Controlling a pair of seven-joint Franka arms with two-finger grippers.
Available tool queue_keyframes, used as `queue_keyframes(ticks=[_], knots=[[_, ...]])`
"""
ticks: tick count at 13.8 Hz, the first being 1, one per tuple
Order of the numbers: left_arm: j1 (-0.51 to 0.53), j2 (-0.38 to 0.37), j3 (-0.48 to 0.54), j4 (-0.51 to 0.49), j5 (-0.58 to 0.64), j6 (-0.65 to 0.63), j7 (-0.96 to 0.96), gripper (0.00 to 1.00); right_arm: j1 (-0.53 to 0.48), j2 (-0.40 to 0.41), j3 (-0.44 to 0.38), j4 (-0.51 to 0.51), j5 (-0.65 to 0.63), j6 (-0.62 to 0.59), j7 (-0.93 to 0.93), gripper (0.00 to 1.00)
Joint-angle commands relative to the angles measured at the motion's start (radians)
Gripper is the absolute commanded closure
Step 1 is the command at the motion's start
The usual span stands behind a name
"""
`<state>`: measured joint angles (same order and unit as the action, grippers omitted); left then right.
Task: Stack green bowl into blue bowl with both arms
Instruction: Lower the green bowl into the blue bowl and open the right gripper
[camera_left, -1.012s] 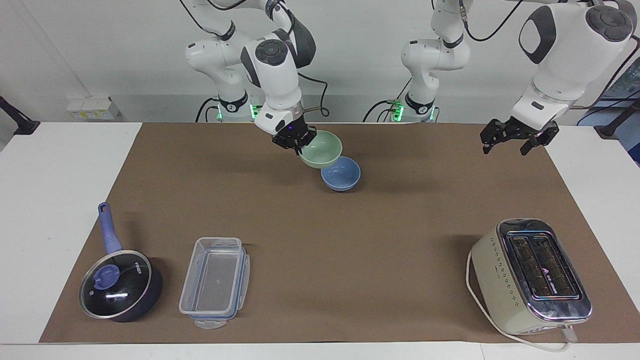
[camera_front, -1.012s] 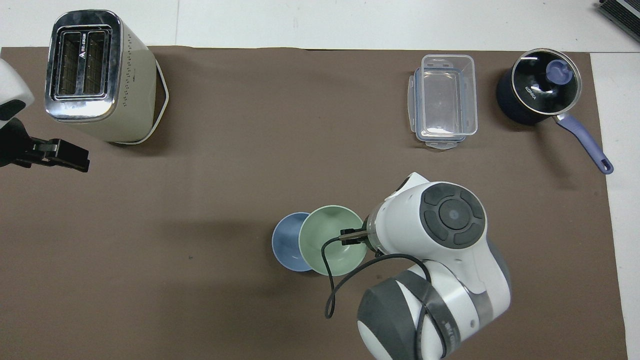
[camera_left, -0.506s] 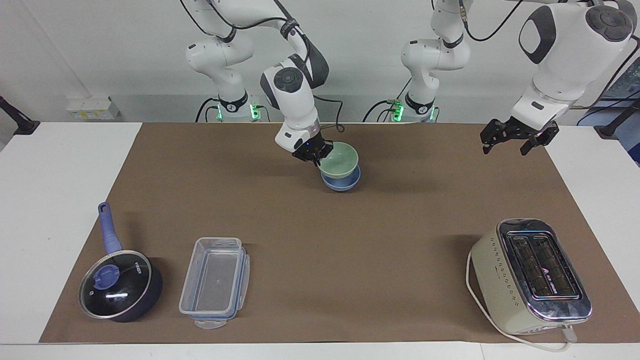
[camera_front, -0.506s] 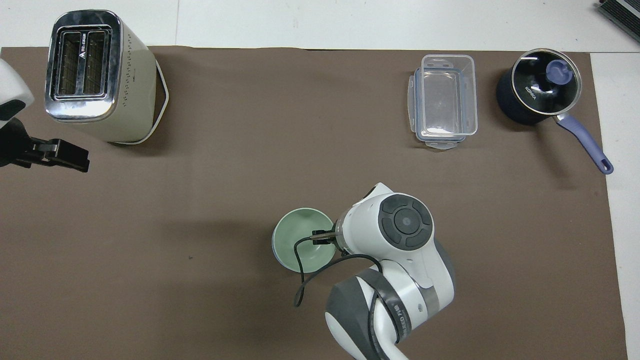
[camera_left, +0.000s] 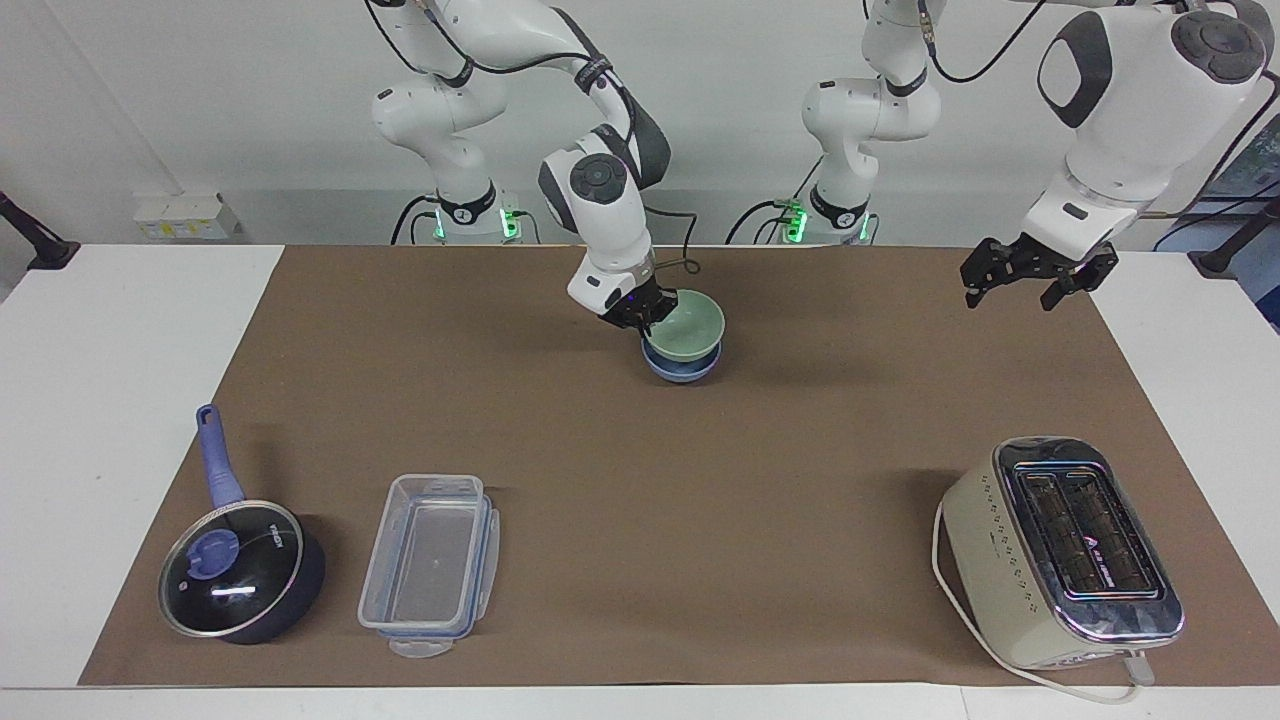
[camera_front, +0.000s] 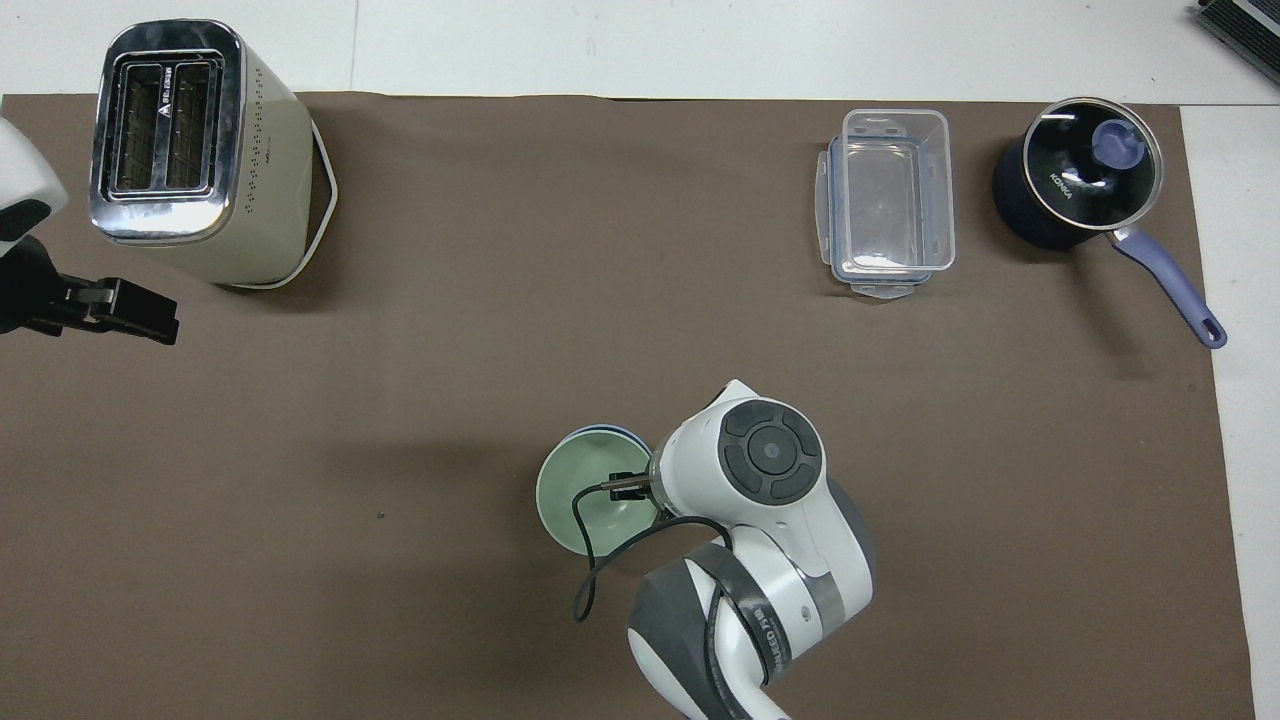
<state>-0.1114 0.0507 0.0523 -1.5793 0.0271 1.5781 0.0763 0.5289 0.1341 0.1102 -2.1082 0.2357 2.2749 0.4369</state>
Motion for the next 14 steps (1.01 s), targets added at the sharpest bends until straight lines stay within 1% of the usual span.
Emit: queue_keyframes(ticks=[1, 3, 6, 9, 12, 14], knots=[[0.010, -0.002, -0.006, 0.004, 0.005, -0.013, 0.007, 0.00, 0.006, 0.018, -0.004, -0.013, 0.025, 0.069, -0.006, 1.00], [0.010, -0.002, -0.005, 0.004, 0.005, -0.013, 0.007, 0.00, 0.006, 0.024, -0.004, -0.016, 0.022, 0.101, -0.007, 1.00], [0.010, -0.002, -0.006, 0.004, 0.005, -0.013, 0.008, 0.00, 0.006, 0.024, -0.004, -0.018, 0.020, 0.100, -0.007, 1.00], [0.010, -0.002, -0.006, 0.004, 0.005, -0.012, 0.007, 0.00, 0.006, 0.022, -0.004, -0.018, 0.020, 0.081, 0.006, 1.00], [0.010, -0.002, -0.006, 0.004, 0.005, -0.012, 0.007, 0.00, 0.006, 0.012, -0.004, -0.016, 0.020, 0.031, 0.011, 1.00], [0.010, -0.002, -0.006, 0.004, 0.005, -0.012, 0.007, 0.00, 0.006, 0.004, -0.006, -0.016, 0.020, 0.029, 0.011, 1.00]])
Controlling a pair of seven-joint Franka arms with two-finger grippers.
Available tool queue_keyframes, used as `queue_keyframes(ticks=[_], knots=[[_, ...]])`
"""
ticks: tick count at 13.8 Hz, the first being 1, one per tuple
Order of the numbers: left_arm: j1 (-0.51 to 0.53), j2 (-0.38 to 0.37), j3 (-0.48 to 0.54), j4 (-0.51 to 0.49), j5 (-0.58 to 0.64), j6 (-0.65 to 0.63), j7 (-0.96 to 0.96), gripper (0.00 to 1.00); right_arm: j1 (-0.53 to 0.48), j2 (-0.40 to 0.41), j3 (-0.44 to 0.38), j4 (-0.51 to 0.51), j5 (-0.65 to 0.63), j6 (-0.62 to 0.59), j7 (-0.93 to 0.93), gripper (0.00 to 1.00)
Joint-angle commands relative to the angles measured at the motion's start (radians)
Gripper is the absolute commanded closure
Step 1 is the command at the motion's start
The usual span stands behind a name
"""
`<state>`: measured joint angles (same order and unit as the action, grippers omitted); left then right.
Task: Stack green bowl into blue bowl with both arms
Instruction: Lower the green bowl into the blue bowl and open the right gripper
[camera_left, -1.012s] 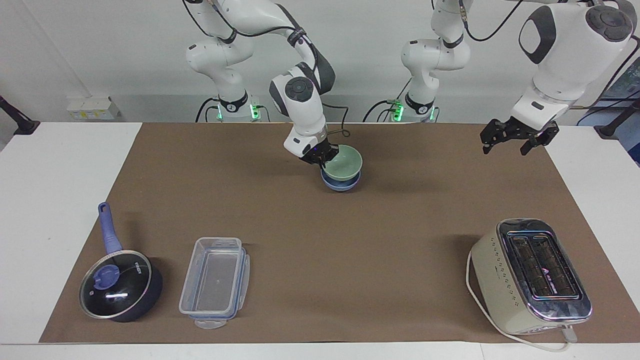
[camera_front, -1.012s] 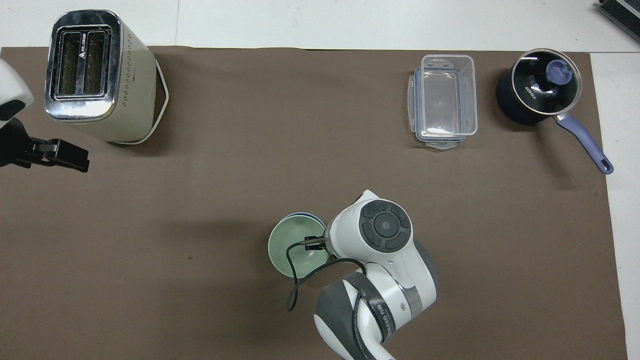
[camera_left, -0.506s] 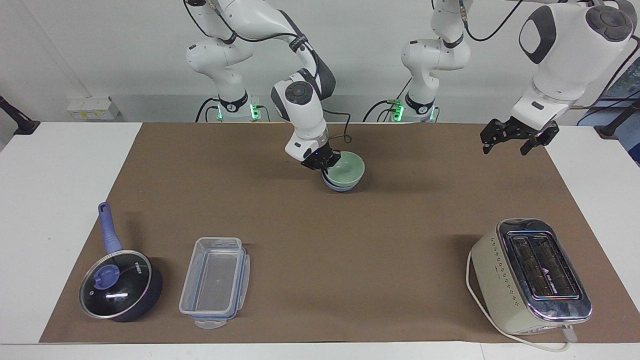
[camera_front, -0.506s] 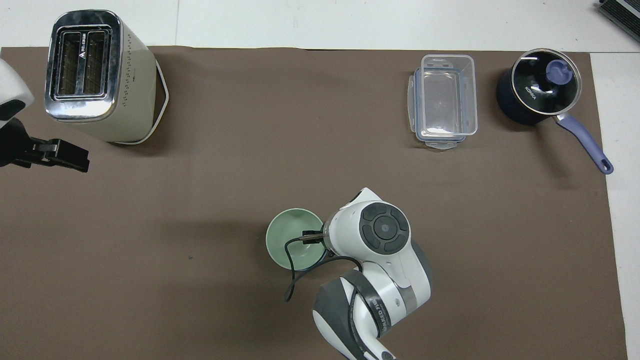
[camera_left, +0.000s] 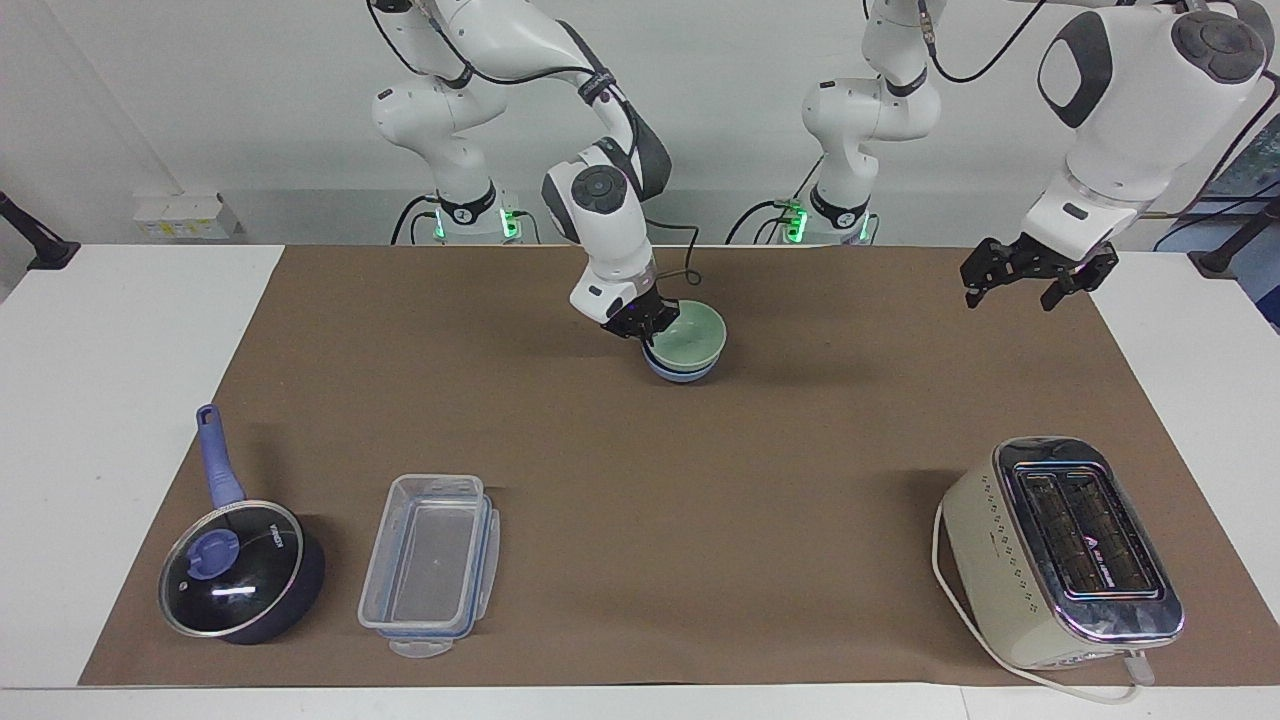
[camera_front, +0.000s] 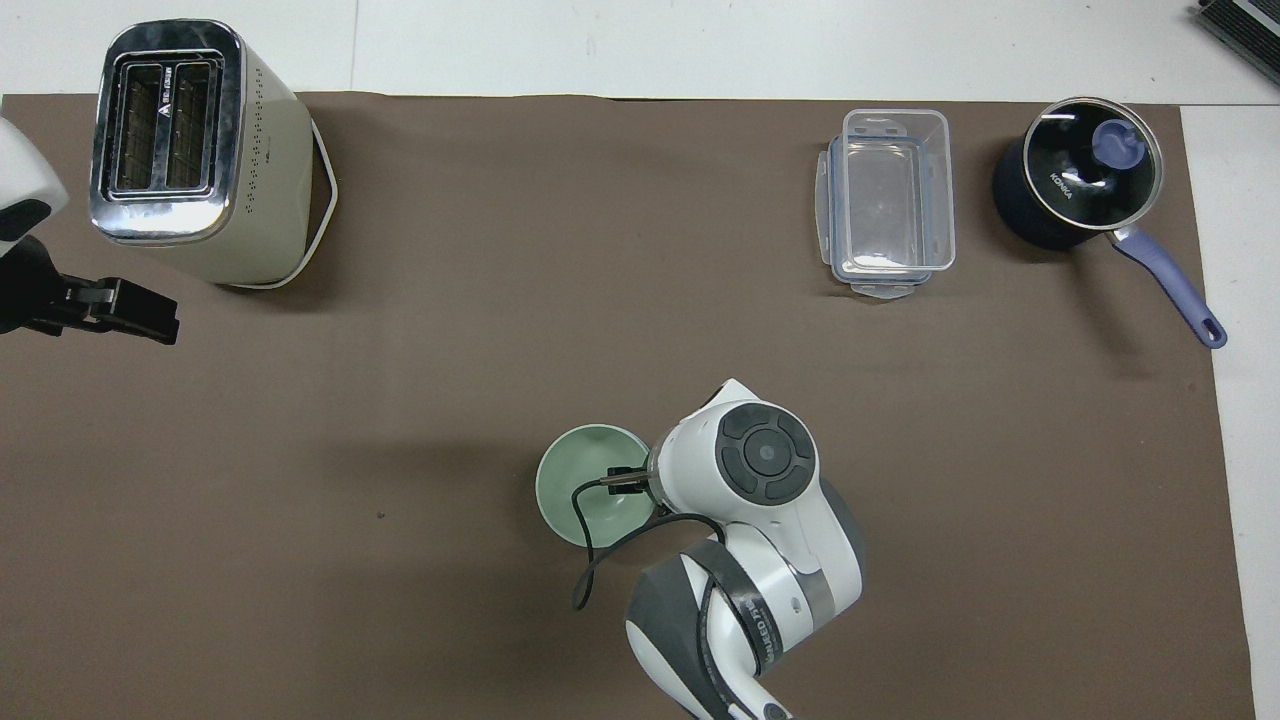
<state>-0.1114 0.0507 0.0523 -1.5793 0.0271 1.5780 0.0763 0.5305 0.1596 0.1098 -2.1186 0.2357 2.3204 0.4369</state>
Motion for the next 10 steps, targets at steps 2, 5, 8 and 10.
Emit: queue_keyframes(ticks=[2, 5, 8, 10], knots=[[0.010, -0.002, -0.006, 0.004, 0.005, -0.013, 0.007, 0.00, 0.005, -0.023, -0.006, -0.006, 0.014, -0.016, 0.013, 1.00], [0.010, -0.002, -0.005, 0.004, 0.005, -0.013, 0.007, 0.00, 0.005, -0.023, -0.006, -0.006, 0.008, -0.016, 0.014, 0.97], [0.010, -0.002, -0.005, 0.004, 0.005, -0.012, 0.007, 0.00, 0.005, -0.023, -0.006, -0.006, 0.007, -0.016, 0.037, 0.62], [0.010, -0.002, -0.006, 0.004, 0.005, -0.013, 0.007, 0.00, 0.003, -0.034, -0.007, -0.003, 0.008, -0.018, 0.051, 0.28]])
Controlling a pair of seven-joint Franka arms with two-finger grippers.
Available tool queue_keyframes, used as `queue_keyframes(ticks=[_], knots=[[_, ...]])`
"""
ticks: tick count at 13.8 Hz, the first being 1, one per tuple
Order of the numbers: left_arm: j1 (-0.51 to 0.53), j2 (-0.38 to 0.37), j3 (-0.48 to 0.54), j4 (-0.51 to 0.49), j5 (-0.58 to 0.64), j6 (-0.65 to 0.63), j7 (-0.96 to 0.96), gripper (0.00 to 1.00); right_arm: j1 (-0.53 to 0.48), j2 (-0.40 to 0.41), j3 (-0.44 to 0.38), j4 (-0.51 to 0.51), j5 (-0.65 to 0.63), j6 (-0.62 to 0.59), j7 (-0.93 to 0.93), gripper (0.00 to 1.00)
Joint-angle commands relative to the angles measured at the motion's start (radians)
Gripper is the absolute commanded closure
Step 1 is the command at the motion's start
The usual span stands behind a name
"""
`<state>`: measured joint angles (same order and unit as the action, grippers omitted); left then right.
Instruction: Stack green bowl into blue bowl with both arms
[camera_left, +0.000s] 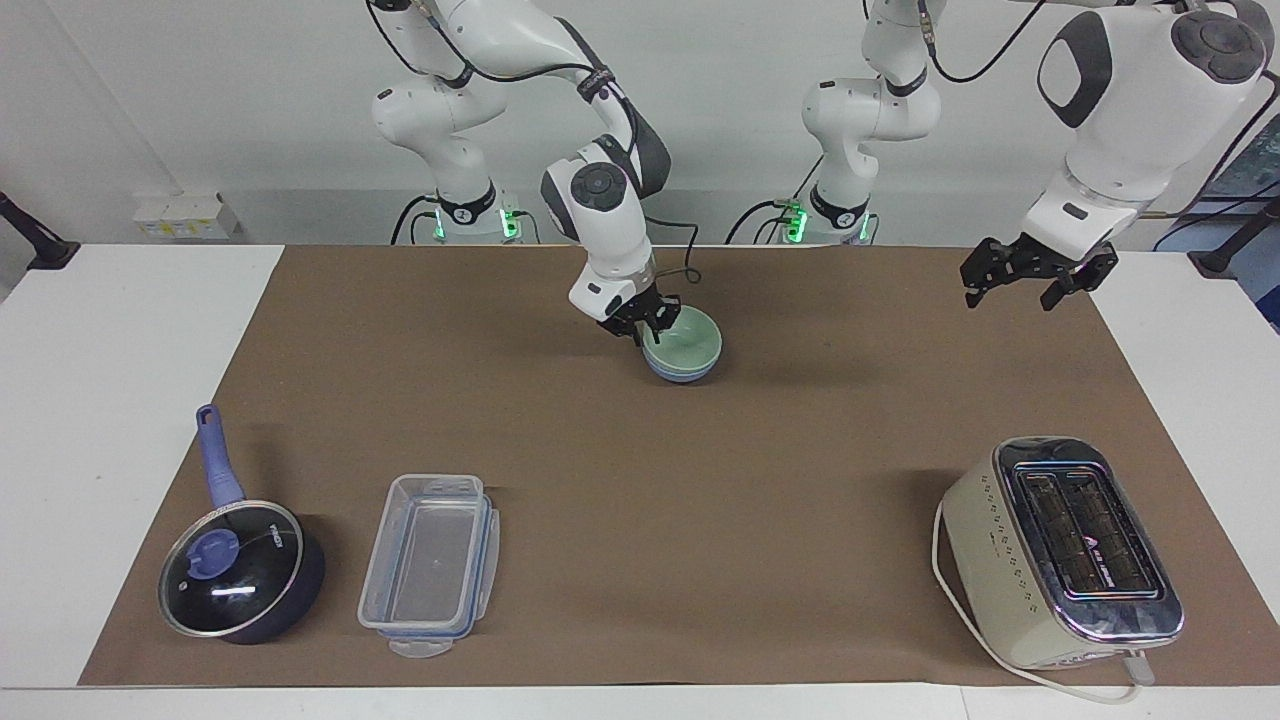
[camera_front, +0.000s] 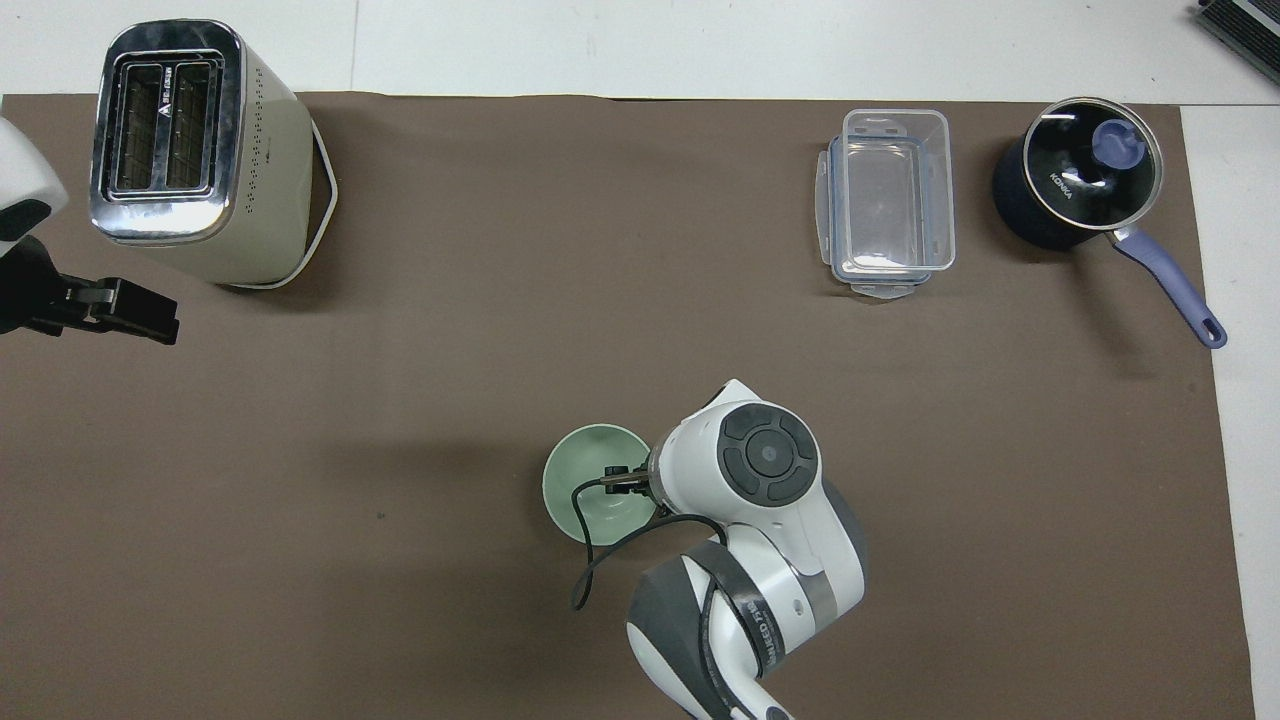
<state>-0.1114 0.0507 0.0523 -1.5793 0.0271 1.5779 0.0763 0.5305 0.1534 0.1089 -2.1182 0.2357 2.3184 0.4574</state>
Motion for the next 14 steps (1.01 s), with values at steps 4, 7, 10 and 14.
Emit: queue_keyframes(ticks=[4, 7, 10, 14], knots=[[0.010, -0.002, -0.006, 0.004, 0.005, -0.013, 0.008, 0.00, -0.074, -0.095, -0.014, 0.009, -0.033, -0.057, 0.007, 0.09], [0.010, -0.002, -0.006, 0.004, 0.005, -0.013, 0.008, 0.00, -0.168, -0.156, -0.012, 0.010, -0.091, -0.063, 0.006, 0.00], [-0.004, -0.002, -0.006, 0.004, 0.005, -0.013, 0.005, 0.00, -0.266, -0.181, -0.014, 0.059, -0.127, -0.134, -0.023, 0.00], [-0.004, -0.029, -0.014, -0.005, -0.022, -0.027, 0.007, 0.00, -0.433, -0.181, -0.014, 0.200, -0.182, -0.273, -0.115, 0.00]])
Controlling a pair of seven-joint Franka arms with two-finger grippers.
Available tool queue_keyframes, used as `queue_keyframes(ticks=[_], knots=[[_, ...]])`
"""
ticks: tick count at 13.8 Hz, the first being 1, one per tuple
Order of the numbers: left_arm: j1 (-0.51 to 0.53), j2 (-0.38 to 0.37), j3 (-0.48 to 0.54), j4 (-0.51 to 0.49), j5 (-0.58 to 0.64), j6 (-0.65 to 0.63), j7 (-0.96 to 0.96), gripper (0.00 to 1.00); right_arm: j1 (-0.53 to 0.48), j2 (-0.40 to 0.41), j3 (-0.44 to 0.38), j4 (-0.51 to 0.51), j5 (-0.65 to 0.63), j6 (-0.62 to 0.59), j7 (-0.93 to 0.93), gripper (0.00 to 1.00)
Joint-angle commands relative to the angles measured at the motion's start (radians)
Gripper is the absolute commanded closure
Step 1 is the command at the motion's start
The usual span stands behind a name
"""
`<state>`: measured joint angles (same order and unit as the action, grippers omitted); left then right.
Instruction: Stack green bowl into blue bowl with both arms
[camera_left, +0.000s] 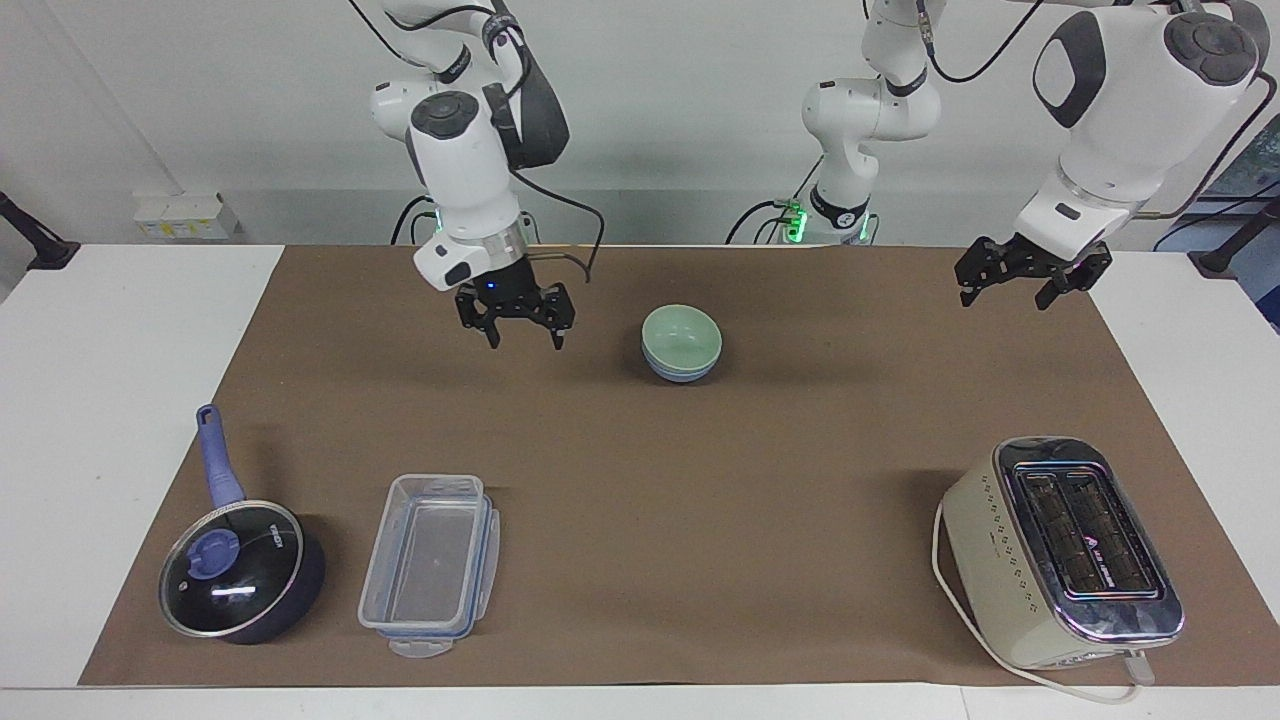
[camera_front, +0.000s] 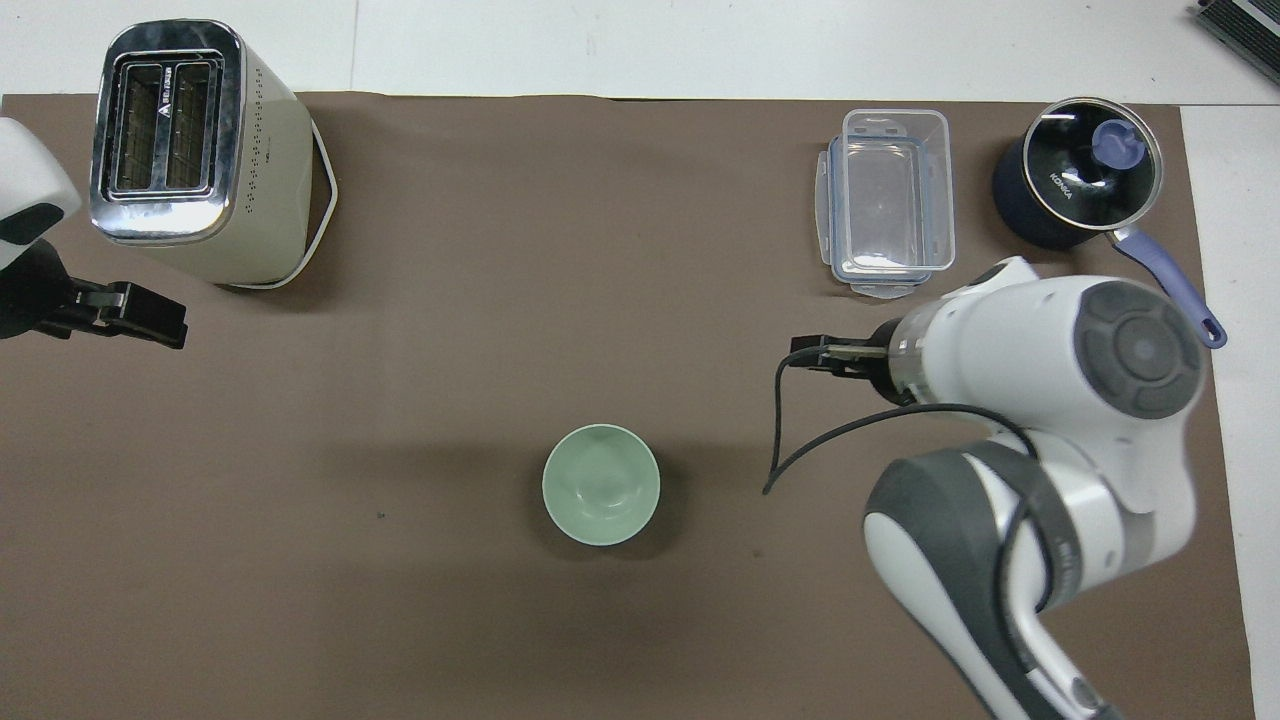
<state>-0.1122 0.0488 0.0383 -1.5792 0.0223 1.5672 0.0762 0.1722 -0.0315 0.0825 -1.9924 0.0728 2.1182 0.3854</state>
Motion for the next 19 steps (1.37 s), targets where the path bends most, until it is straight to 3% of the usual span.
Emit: queue_keyframes(ticks=[1, 4, 8, 12, 19], knots=[[-0.004, -0.030, -0.001, -0.013, -0.044, -0.013, 0.011, 0.00, -0.112, 0.004, 0.011, 0.125, -0.019, -0.142, -0.069, 0.00], [-0.015, -0.052, -0.003, -0.056, -0.068, 0.028, 0.004, 0.00, -0.207, 0.005, 0.011, 0.260, -0.021, -0.299, -0.144, 0.00], [-0.014, -0.030, -0.001, -0.012, -0.055, 0.013, 0.014, 0.00, -0.243, 0.025, 0.003, 0.441, -0.070, -0.484, -0.181, 0.00], [-0.012, -0.030, -0.003, 0.013, -0.025, 0.016, 0.010, 0.00, -0.235, 0.067, 0.005, 0.541, -0.099, -0.579, -0.180, 0.00], [-0.012, -0.047, -0.003, -0.021, -0.028, 0.020, -0.001, 0.00, -0.224, 0.048, 0.005, 0.517, -0.102, -0.615, -0.184, 0.00]])
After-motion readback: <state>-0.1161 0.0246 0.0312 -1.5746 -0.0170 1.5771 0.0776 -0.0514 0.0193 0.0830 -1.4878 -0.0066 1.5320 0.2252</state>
